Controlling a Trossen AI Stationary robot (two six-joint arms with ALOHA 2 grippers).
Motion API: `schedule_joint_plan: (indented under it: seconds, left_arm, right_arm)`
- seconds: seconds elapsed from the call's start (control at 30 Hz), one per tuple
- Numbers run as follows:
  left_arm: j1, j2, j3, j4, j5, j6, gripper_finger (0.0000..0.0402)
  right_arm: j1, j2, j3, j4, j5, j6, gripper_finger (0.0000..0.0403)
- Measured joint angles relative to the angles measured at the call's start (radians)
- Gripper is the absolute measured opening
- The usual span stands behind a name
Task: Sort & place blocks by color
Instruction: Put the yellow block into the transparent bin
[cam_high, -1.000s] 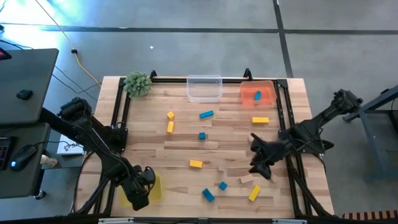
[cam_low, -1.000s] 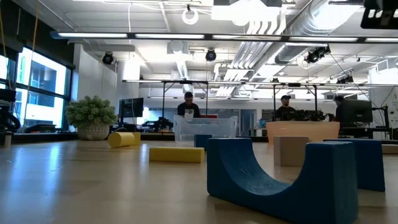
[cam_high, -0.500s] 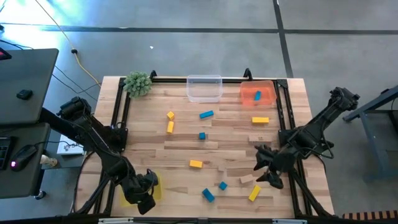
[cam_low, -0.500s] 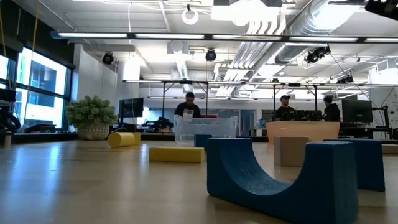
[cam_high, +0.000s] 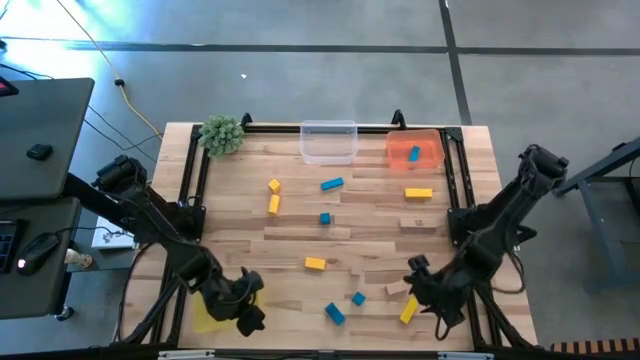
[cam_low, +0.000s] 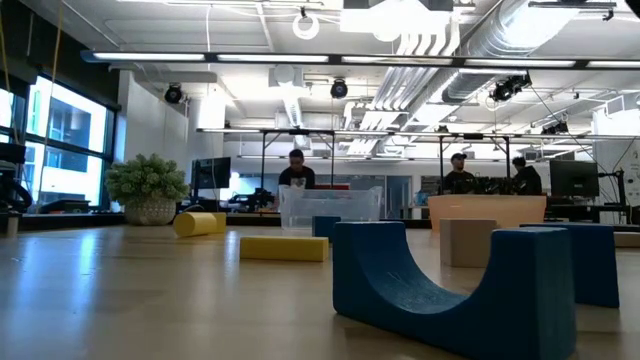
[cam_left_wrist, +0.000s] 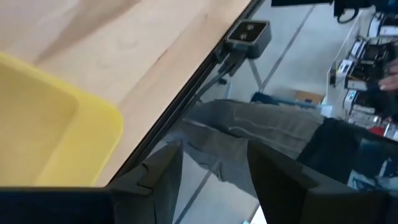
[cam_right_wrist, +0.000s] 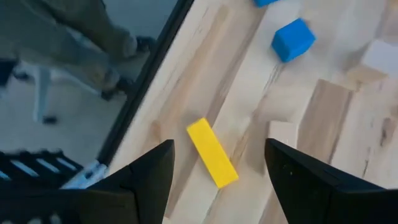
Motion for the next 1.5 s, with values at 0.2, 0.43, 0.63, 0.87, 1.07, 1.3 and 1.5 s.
schedule_joint_plan:
  seconds: [0.2,0.43,0.63,0.87,1.07,1.3,1.5]
  left_arm:
    - [0.041,0.000,0.000,0.000,-0.018,0.000,0.0170]
    - [0.107,0.000,0.000,0.007,-0.015,0.031,0.0170]
    - [0.181,0.000,0.000,0.057,-0.015,0.112,0.0170]
    - [0.267,0.000,0.000,0.088,-0.014,0.219,0.0170]
    - [0.343,0.000,0.000,0.089,-0.014,0.325,0.0170]
    - [0.420,0.000,0.000,0.086,-0.014,0.427,0.0170]
    - [0.483,0.001,0.000,0.050,-0.014,0.489,0.0170]
  right_arm:
    - [0.031,0.104,0.000,0.007,-0.001,-0.060,0.0238]
    - [0.042,0.232,0.000,0.005,-0.003,-0.095,0.0238]
    - [0.042,0.312,0.000,0.024,-0.003,-0.117,0.0238]
    - [0.042,0.368,0.000,0.065,-0.003,-0.117,0.0238]
    - [0.042,0.392,0.000,0.066,0.003,-0.117,0.0238]
    - [0.041,0.424,0.002,0.069,-0.012,-0.119,0.0231]
    - [0.037,0.426,0.002,0.073,-0.030,-0.074,0.0162]
